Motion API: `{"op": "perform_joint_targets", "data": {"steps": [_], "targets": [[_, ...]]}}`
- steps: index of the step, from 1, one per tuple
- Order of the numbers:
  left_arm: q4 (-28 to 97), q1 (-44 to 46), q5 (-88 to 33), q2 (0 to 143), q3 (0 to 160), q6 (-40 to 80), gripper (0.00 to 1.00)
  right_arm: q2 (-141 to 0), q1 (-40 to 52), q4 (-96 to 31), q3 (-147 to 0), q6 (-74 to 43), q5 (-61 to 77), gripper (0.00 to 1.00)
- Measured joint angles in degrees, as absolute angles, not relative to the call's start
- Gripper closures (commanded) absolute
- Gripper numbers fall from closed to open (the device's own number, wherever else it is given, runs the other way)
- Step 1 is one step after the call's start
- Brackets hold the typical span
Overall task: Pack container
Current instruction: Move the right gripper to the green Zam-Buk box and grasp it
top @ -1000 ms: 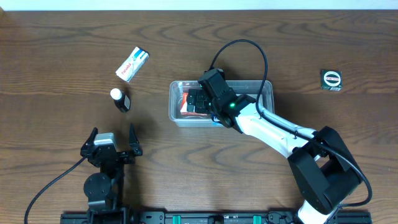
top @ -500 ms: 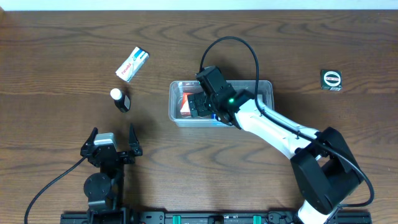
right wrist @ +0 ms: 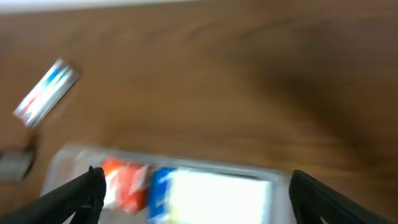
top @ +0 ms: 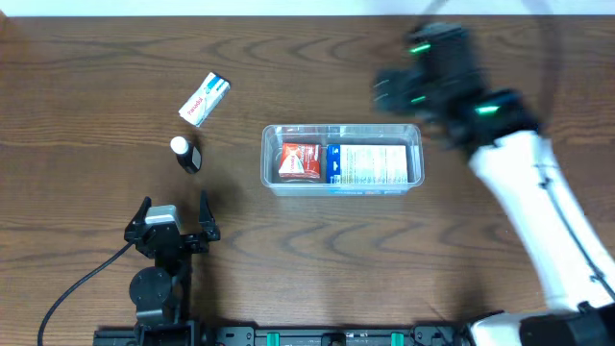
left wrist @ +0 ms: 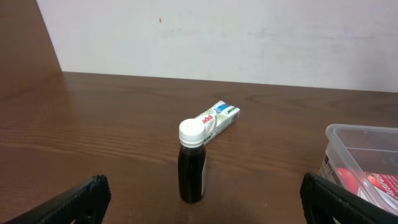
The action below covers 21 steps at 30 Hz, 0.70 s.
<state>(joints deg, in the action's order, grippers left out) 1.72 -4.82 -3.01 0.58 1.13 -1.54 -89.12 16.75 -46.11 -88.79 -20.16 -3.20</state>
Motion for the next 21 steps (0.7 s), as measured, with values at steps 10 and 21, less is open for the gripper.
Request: {"op": "perform_joint_targets", "data": {"steps": [10,21], "targets": [[1.7,-4.8,-3.0,0.6,1.1,-1.5,0.02,-94.8,-8.7,-48.5,-88.9,-15.7,-2.9,0.06],[1.7,-4.8,-3.0,0.6,1.1,-1.5,0.02,-109.4,-13.6,-41.9,-88.8,-10.5,-1.9,0.03]]}}
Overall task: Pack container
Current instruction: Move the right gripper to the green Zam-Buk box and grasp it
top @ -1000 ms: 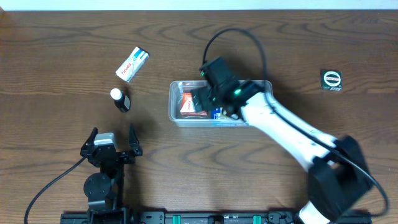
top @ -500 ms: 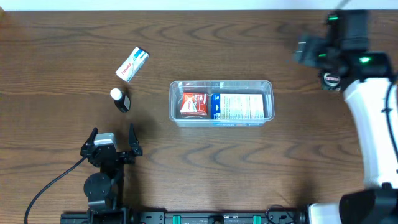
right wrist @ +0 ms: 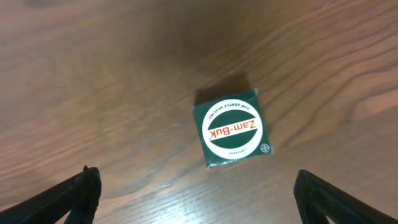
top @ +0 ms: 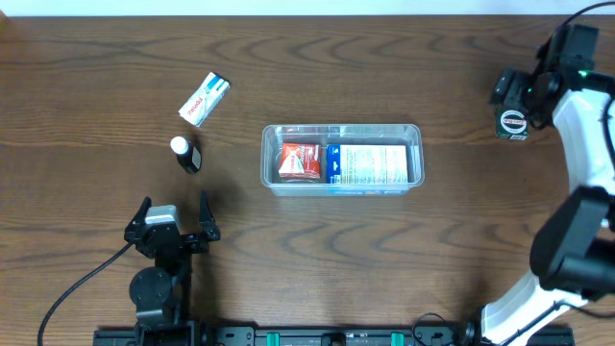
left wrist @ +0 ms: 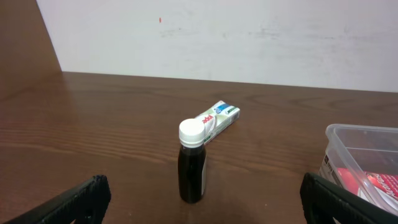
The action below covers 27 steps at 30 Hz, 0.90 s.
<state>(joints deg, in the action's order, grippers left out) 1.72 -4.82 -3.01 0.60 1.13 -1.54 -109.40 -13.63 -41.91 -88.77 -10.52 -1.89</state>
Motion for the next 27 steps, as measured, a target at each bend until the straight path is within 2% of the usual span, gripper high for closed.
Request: {"op": "perform_joint_targets", "data": {"steps": [14,27], "targets": [[1.7,-4.8,-3.0,0.6,1.1,-1.5,0.02,-114.1,-16.3,-39.4,-88.6,-0.9,-3.6,0.01],[1.7,-4.8,-3.0,0.6,1.1,-1.5,0.02,-121.6,-17.0,-38.8,-88.6,1.4,-2.3,0.01]]}}
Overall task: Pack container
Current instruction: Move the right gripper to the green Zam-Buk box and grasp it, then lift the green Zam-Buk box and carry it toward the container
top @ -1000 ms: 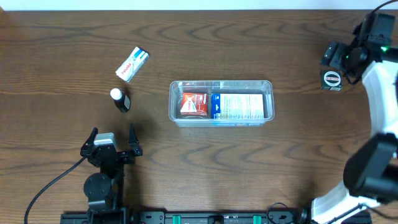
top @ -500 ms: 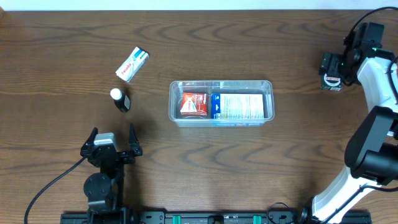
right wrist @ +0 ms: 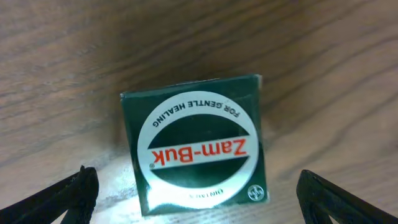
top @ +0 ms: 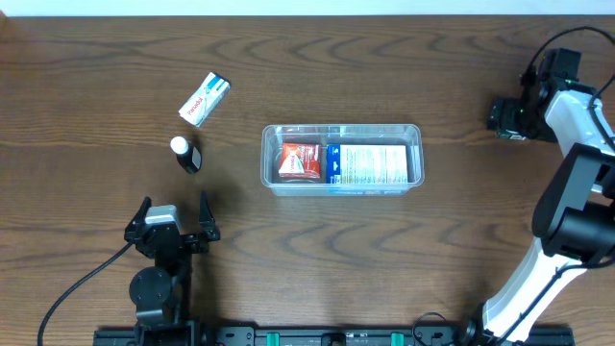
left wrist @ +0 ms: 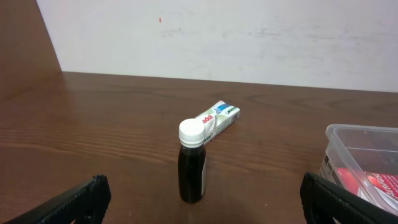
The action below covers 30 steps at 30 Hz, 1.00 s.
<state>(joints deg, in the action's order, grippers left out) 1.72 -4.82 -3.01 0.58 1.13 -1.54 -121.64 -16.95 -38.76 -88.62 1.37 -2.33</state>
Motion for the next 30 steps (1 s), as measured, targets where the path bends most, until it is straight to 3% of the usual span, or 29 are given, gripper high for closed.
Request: {"op": "perform_joint_targets", "data": {"steps": [3,6,14,25,30], "targets": [[1.7,-4.8,-3.0,0.6,1.1,-1.5,0.02,-122.2,-16.9,-38.3,-88.6,1.7,-2.3,0.01],[1.7,-4.8,-3.0,0.6,1.1,-1.5,0.02,-122.4,-17.0,-38.1,-88.6,2.1,-2.2,0.1],[1.7,-4.8,-3.0,0.6,1.1,-1.5,0.02,-122.4,-17.0,-37.0,-88.6,2.3,-2.1,0.21],[1.7,-4.8,-3.0,0.6,1.1,-1.5,0.02,-123.2,-16.9,-35.5,-88.6,4.5,-1.8,0.21],[1.7,-4.8,-3.0,0.6,1.1,-1.5,0.02,-123.8,-16.9,-35.2,-88.6,5.6,-1.5,0.31]]}}
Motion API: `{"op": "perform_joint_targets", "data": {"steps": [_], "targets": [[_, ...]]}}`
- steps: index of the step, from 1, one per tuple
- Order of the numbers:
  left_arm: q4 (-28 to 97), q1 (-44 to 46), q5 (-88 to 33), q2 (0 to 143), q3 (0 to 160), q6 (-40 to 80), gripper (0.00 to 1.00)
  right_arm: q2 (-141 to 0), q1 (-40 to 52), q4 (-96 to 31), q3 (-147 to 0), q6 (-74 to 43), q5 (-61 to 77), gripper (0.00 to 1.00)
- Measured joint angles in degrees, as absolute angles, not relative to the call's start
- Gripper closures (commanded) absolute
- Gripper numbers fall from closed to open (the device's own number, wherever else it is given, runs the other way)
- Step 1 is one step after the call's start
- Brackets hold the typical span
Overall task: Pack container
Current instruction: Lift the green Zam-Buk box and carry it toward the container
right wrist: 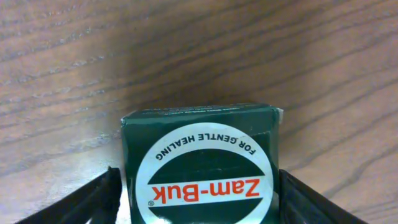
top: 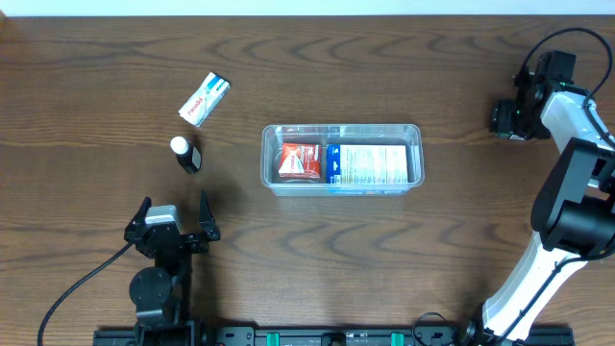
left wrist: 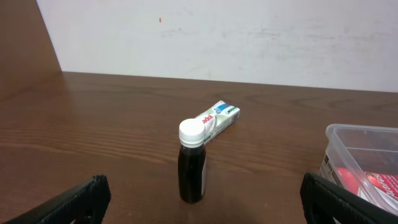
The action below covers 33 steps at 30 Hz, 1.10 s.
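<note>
A clear plastic container (top: 342,128) lies mid-table holding a red box (top: 299,160) and a blue-and-white box (top: 373,164). At the far right edge my right gripper (top: 507,117) is down on the table. In its wrist view its fingers press both sides of a dark green Zam-Buk box (right wrist: 200,168), so the right gripper (right wrist: 198,193) is shut on it. A small dark bottle with a white cap (top: 185,154) stands upright at the left, with a white toothpaste box (top: 205,98) behind it. My left gripper (top: 173,219) rests open in front of the bottle (left wrist: 192,165).
The wall and the table's far edge run behind the toothpaste box (left wrist: 219,117). The container's corner (left wrist: 357,134) shows at the right of the left wrist view. My right arm (top: 567,192) stretches along the right side of the table.
My right gripper has come lower over the Zam-Buk box and its fingers have drawn in from wide apart to touching the box's sides. The left arm has not moved.
My right gripper was in motion above the container's far right corner, blurred. Then it hung open over the Zam-Buk box at the right edge, then closer with the box between wide fingers. Now it grips the box. The left side stayed unchanged.
</note>
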<state>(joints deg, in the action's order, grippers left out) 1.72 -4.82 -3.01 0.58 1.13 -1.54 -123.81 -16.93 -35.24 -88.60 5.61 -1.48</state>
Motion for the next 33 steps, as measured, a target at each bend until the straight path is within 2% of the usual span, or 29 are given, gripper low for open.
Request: {"op": "perform_joint_targets", "data": {"steps": [9,23,28,33], "targets": [[1.7,-4.8,-3.0,0.6,1.1,-1.5,0.02,-123.8,-16.9,-35.2,-88.6,5.9,-1.5,0.4],[1.7,-4.8,-3.0,0.6,1.1,-1.5,0.02,-123.0,-16.8,-35.9,-88.6,1.4,1.9,0.36],[1.7,-4.8,-3.0,0.6,1.1,-1.5,0.02,-117.4,-16.3,-36.3,-88.5,-2.8,10.4,0.37],[1.7,-4.8,-3.0,0.6,1.1,-1.5,0.02,-108.5,-15.7,-34.8,-88.5,-8.2,26.5,0.37]]}}
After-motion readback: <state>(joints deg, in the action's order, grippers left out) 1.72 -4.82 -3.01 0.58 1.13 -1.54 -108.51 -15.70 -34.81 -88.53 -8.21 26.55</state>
